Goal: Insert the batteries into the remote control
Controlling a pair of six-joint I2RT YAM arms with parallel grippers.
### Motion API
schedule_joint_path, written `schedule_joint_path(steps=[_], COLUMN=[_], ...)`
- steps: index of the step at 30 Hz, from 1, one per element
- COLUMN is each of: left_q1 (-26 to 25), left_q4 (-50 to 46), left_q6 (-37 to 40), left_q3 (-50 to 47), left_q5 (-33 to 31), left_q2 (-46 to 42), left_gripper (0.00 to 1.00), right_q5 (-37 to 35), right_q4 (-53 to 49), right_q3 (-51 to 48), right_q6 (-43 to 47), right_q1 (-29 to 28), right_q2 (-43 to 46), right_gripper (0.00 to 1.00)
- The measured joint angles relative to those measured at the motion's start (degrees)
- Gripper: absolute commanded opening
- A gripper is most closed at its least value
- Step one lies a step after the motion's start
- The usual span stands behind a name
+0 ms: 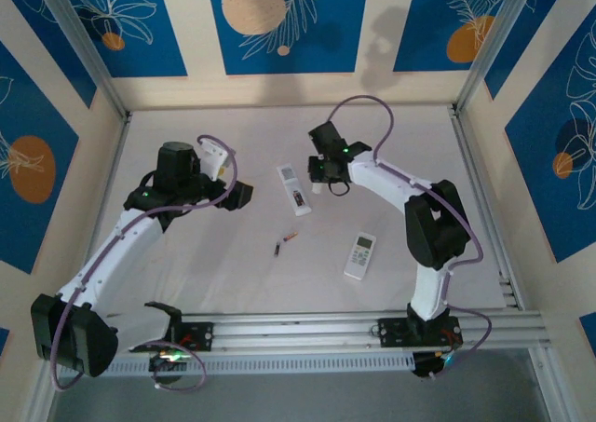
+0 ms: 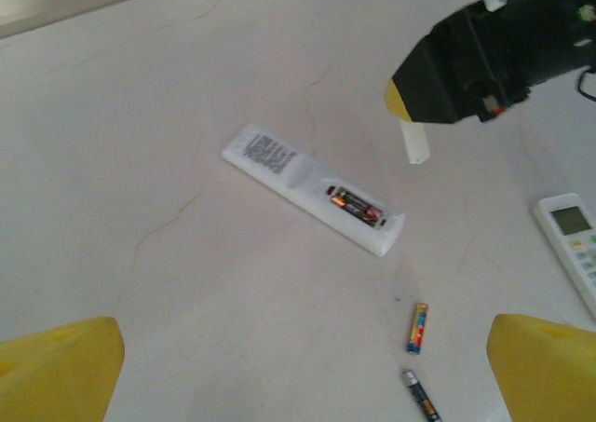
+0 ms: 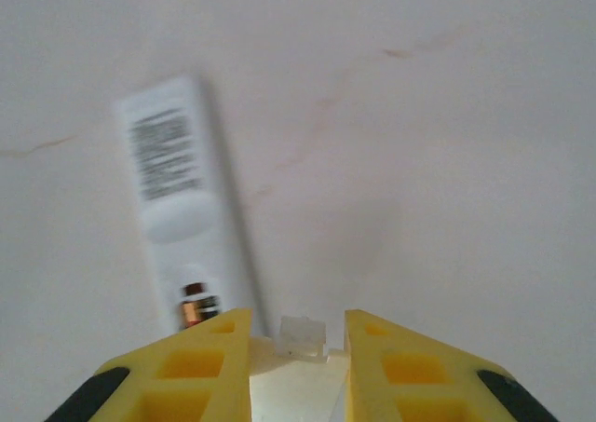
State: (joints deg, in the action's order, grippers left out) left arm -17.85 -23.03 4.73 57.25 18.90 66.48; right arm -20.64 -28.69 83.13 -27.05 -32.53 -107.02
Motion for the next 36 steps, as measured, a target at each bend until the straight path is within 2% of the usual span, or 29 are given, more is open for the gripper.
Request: schedule_joint_path(steps=[6, 13, 36], left_q1=[0.0, 0.0, -0.1], left_q4=[-0.2, -0.2, -0.2], left_q6=[0.3, 0.4, 0.4], left_q3=[0.0, 0.0, 0.0], left_q5=[-5.7, -8.1, -8.5], left_q2=[-0.1, -1.4, -1.5], left_gripper=[1.00, 1.00, 1.00], right_q5=[0.0, -0.9, -1.5], right_q4=[2.3, 2.4, -2.2], right_q3=[1.8, 6.5, 10.4], right_q6=[12.1, 19.2, 20.1], right_q1=[-4.8, -6.2, -6.9], right_q2=[-1.9, -7.8, -13.3], right_gripper=[0.25, 0.25, 0.25])
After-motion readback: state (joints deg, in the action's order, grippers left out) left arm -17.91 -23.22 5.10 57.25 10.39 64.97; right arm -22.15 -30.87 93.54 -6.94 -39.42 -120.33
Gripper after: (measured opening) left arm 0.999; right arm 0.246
